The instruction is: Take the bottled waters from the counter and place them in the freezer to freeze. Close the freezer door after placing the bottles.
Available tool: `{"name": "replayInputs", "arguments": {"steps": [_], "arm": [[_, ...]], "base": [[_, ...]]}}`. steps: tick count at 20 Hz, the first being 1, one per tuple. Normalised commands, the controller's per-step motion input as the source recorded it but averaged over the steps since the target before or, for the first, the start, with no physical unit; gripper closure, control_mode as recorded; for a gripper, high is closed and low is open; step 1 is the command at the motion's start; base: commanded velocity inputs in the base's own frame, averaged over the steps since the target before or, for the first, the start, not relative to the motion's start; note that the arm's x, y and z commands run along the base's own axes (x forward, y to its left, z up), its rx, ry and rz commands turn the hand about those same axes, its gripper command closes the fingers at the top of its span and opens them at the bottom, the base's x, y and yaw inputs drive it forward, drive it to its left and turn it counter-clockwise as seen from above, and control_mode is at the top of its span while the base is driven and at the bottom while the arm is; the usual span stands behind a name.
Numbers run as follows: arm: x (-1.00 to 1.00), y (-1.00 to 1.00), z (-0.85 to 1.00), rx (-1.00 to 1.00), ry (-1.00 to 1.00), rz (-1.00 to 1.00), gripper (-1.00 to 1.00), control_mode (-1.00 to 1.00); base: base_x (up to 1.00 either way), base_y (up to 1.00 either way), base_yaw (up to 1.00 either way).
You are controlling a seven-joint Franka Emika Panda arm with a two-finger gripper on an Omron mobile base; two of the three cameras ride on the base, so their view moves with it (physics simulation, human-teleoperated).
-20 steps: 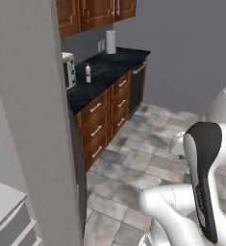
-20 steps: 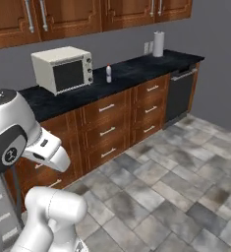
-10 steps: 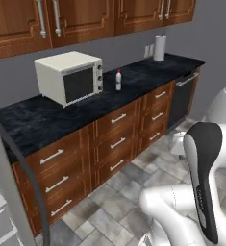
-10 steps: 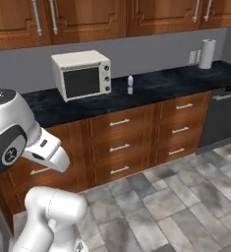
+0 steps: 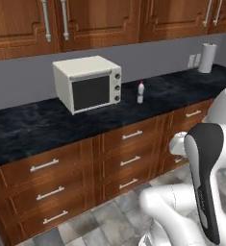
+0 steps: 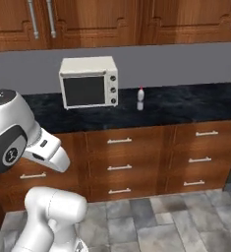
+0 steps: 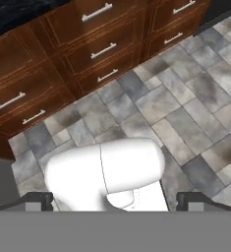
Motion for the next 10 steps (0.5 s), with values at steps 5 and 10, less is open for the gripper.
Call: {"name": "replayInputs", "arguments": {"steps": [5, 10], "arm": [[0.0, 0.0, 0.0, 0.0, 0.0, 0.0, -1.0, 1.0], [0.0, 0.0, 0.0, 0.0, 0.0, 0.0, -1.0, 1.0]], "base": [[0.98, -0.95, 0.54], [0.8, -1.0, 0.57]]}}
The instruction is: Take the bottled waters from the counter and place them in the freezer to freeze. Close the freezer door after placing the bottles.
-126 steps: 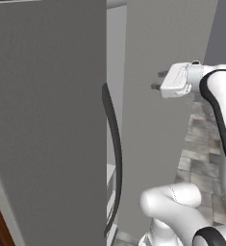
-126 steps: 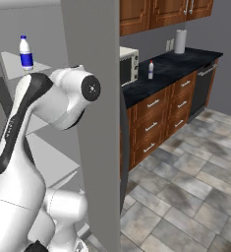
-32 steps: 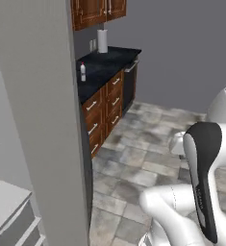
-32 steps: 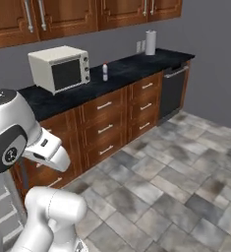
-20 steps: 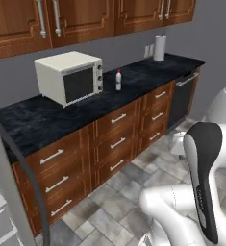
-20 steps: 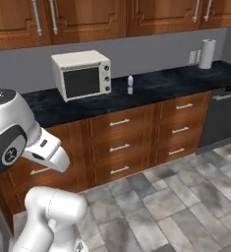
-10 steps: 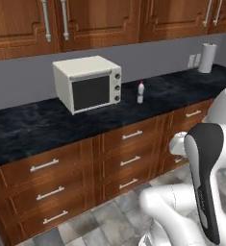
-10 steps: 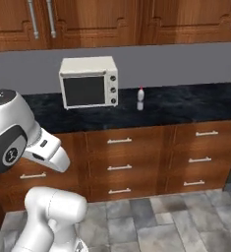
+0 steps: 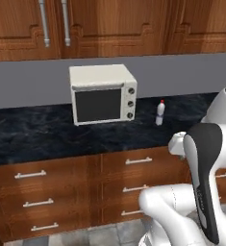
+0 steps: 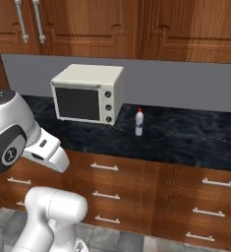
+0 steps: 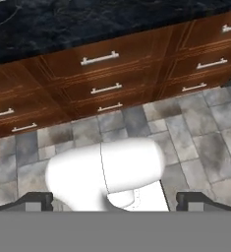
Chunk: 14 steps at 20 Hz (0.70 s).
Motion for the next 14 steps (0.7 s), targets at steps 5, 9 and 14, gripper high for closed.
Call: {"name": "replayInputs", "arguments": {"steps": [5, 9, 14], "arm": [[0.0, 0.0, 0.0, 0.0, 0.0, 0.0, -1.0, 1.0], [0.0, 0.0, 0.0, 0.0, 0.0, 0.0, -1.0, 1.0], [0.0, 0.0, 0.0, 0.0, 0.0, 0.0, -1.0, 1.0]], "base": [[0.4, -0.89, 0.4], [0.22, -0.44, -0.05], [0.18, 0.23, -0.19]]}}
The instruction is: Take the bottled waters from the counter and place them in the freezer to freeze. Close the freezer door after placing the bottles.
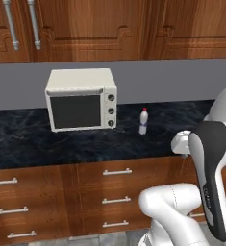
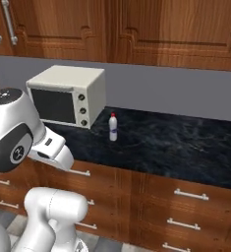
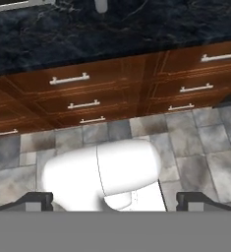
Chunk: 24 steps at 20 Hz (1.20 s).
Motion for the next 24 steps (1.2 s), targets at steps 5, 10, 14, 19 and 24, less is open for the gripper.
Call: {"name": "replayInputs", "arguments": {"steps": [5, 10, 14, 19, 24], "arm": [[0.0, 0.0, 0.0, 0.0, 0.0, 0.0, -1.0, 1.0], [0.0, 0.0, 0.0, 0.0, 0.0, 0.0, -1.0, 1.0], [0.0, 0.0, 0.0, 0.0, 0.0, 0.0, -1.0, 1.0], [0.0, 0.0, 0.0, 0.0, 0.0, 0.0, -1.0, 1.0], [0.0, 0.0, 0.0, 0.0, 0.0, 0.0, -1.0, 1.0]], "base": [[0.36, 0.63, -0.13], [0.37, 0.36, -0.12], [0.39, 0.0, -0.17], [0.45, -0.12, -0.23], [0.31, -0.02, -0.24]]}}
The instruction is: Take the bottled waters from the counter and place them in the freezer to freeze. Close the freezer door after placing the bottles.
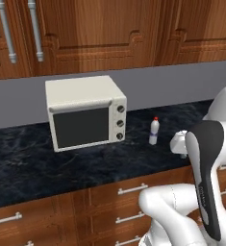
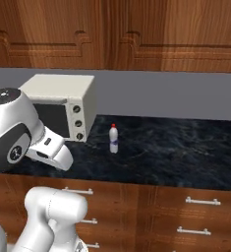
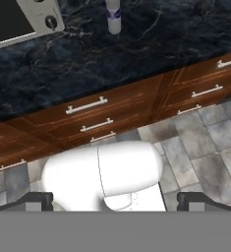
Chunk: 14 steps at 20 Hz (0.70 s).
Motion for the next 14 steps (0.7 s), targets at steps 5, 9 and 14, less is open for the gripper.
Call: {"name": "replayInputs", "arguments": {"steps": [5, 9, 14], "arm": [[0.0, 0.0, 0.0, 0.0, 0.0, 0.0, -1.0, 1.0], [0.0, 0.0, 0.0, 0.0, 0.0, 0.0, -1.0, 1.0], [0.17, -0.09, 0.0, 0.0, 0.01, 0.02, -1.0, -1.0]], "base": [[0.06, -0.06, -0.1], [0.0, 0.0, 0.0], [0.0, 0.0, 0.0]]}}
